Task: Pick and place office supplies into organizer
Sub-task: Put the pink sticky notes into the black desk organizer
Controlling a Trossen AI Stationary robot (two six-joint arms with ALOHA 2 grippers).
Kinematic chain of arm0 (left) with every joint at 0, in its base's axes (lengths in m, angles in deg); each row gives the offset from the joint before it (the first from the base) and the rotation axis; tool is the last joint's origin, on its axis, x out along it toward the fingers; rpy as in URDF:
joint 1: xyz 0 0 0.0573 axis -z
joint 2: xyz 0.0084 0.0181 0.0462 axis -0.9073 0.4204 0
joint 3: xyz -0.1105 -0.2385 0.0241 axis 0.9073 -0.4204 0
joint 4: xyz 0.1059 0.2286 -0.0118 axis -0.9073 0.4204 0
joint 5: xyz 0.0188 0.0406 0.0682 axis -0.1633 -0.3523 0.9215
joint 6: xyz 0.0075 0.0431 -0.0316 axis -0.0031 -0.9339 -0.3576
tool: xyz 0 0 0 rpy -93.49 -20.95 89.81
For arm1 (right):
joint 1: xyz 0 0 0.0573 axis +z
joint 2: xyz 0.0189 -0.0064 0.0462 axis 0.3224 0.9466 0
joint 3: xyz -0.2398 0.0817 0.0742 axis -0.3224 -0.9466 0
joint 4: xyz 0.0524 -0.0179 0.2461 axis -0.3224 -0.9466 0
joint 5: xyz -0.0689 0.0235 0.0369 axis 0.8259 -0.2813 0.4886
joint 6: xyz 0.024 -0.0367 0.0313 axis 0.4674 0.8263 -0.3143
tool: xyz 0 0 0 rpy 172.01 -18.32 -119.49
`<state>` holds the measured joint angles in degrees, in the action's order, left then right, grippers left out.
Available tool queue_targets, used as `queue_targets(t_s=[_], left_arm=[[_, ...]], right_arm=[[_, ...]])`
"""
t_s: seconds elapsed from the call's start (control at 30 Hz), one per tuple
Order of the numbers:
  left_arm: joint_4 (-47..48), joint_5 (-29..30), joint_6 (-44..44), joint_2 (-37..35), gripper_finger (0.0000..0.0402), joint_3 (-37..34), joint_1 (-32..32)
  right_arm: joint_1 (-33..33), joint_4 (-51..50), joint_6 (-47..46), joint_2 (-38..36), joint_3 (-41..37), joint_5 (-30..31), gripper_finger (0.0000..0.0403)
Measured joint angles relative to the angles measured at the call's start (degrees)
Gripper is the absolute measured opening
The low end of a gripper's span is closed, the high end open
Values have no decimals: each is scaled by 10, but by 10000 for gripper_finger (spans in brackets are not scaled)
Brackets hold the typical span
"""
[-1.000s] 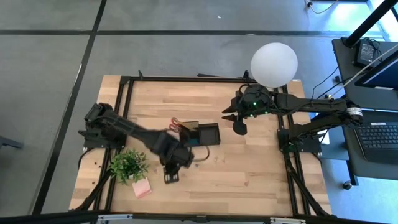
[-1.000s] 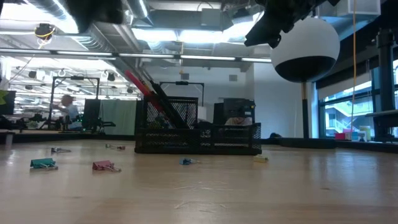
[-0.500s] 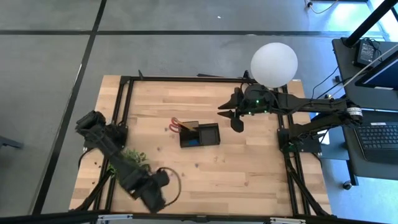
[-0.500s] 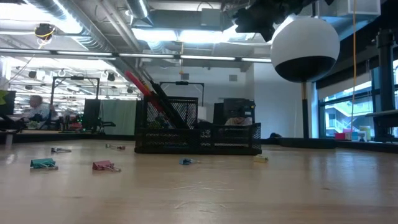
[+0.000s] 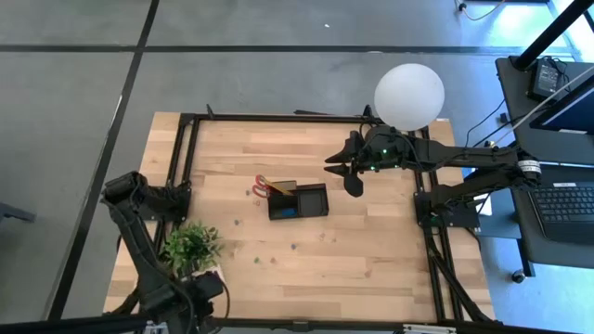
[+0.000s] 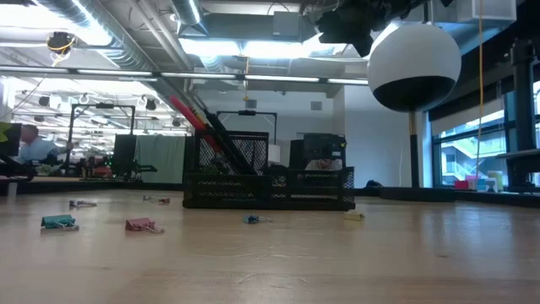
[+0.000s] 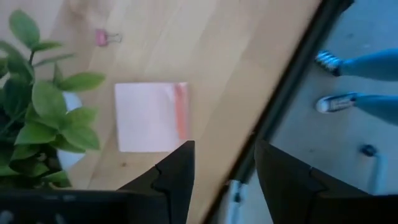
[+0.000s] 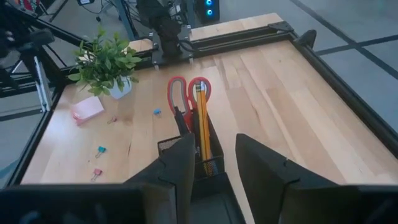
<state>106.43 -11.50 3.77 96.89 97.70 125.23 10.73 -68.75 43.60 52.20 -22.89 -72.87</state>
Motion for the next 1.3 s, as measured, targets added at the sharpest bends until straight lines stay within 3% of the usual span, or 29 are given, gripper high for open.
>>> queue_targets(t_s=[0.27, 0.6, 1.07, 1.3], left_arm=[[-73, 42, 13, 0, 161, -91, 7], [-194, 10, 8, 1, 161, -188, -9], [-228, -72, -75, 37, 144, -213, -48], [-248, -82, -41, 61, 143, -204, -48]], right_arm=[[0, 0, 0, 0, 0, 0, 122], [0, -1, 2, 0, 0, 0, 122], [0, -1, 4, 0, 0, 0, 122], [0, -1, 4, 0, 0, 0, 122]])
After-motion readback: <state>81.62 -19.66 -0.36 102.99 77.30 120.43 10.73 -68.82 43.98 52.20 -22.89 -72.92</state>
